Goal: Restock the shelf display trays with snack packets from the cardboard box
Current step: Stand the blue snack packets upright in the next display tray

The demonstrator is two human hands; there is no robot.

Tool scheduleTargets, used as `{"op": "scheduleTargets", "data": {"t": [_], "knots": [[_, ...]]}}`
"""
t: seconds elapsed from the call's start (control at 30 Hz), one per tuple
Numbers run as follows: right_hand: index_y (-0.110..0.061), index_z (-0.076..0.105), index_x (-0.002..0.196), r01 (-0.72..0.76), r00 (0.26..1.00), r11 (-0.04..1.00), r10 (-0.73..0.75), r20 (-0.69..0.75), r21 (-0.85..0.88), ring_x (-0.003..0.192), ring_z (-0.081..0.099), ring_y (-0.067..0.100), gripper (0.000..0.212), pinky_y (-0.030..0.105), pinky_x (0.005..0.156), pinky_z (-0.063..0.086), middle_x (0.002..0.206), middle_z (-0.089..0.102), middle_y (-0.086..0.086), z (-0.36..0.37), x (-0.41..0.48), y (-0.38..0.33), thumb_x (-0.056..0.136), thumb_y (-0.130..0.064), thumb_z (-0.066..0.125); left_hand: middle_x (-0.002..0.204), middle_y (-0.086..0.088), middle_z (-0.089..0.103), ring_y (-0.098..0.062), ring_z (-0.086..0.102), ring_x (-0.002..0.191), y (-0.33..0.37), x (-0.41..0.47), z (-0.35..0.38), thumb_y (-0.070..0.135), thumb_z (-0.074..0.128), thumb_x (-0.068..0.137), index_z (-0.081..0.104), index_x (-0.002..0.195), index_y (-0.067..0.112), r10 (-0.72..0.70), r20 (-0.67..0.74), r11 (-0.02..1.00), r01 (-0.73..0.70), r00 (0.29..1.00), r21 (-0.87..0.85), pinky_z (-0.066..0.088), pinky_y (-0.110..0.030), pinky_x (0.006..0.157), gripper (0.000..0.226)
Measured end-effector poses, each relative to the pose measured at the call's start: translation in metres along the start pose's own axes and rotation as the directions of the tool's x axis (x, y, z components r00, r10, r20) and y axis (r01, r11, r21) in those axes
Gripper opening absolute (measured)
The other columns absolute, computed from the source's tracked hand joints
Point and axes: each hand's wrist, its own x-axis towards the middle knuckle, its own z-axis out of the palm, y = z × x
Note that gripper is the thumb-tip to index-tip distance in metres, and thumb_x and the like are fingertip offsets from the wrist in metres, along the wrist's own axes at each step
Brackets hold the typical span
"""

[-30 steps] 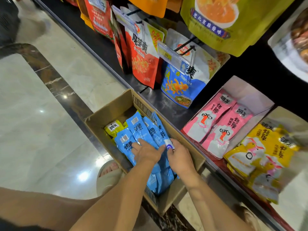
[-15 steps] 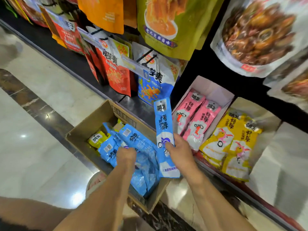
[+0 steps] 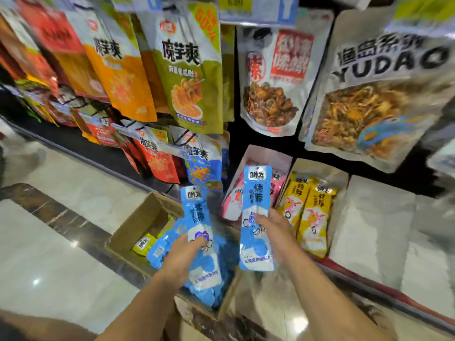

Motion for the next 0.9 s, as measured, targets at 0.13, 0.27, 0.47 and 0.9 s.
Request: {"op": "scheduleTargets", "data": {"t": [0.13, 0.27, 0.47, 0.9], "knots": [[-0.018, 0.07, 0.114, 0.013, 1.0, 0.998, -0.011, -0.027, 0.063, 0.09, 0.074, 0.036, 0.022, 0.059, 0.082, 0.059, 0.104, 0.077, 0.014, -0.019, -0.018, -0.019, 0.094, -0.01, 0.065, 0.071, 0.006, 0.076, -0.014, 0.071, 0.065, 0.017, -0.022, 0.02, 0.005, 0.065, 0.09, 0.066, 0.103, 0.013, 0.009, 0.105, 0.996, -0.018, 0.994, 0.083, 0.057, -0.031, 0.063, 0.015], [-0.017, 0.068, 0.118, 0.036, 0.997, 0.994, -0.028, -0.078, 0.103, 0.095, 0.074, 0.037, 0.024, 0.058, 0.083, 0.059, 0.103, 0.078, 0.01, -0.047, -0.041, -0.034, 0.095, -0.011, 0.064, 0.088, -0.016, 0.074, -0.031, 0.07, 0.071, 0.031, -0.035, 0.045, 0.004, 0.067, 0.088, 0.064, 0.11, 0.009, 0.015, 0.183, 0.995, -0.033, 0.983, 0.094, 0.056, -0.036, 0.059, 0.023], [-0.015, 0.068, 0.112, 0.061, 0.979, 0.984, -0.026, -0.203, 0.167, 0.091, 0.075, 0.033, 0.019, 0.05, 0.08, 0.061, 0.093, 0.079, 0.002, -0.093, -0.073, -0.039, 0.095, -0.009, 0.065, 0.097, -0.02, 0.075, -0.033, 0.07, 0.077, 0.036, -0.043, 0.097, 0.001, 0.07, 0.086, 0.067, 0.11, 0.006, 0.059, 0.279, 0.997, -0.072, 0.958, 0.037, 0.059, -0.041, 0.066, 0.025], [-0.01, 0.068, 0.111, 0.083, 0.868, 0.938, 0.097, -0.488, 0.335, 0.082, 0.075, 0.031, 0.017, 0.043, 0.069, 0.062, 0.096, 0.078, 0.014, -0.215, -0.11, -0.001, 0.094, -0.009, 0.064, 0.098, -0.019, 0.076, -0.04, 0.073, 0.086, 0.009, -0.053, 0.234, 0.012, 0.079, 0.08, 0.073, 0.096, 0.016, 0.047, 0.545, 0.975, -0.158, 0.837, 0.159, 0.057, -0.061, 0.08, 0.018]]}}
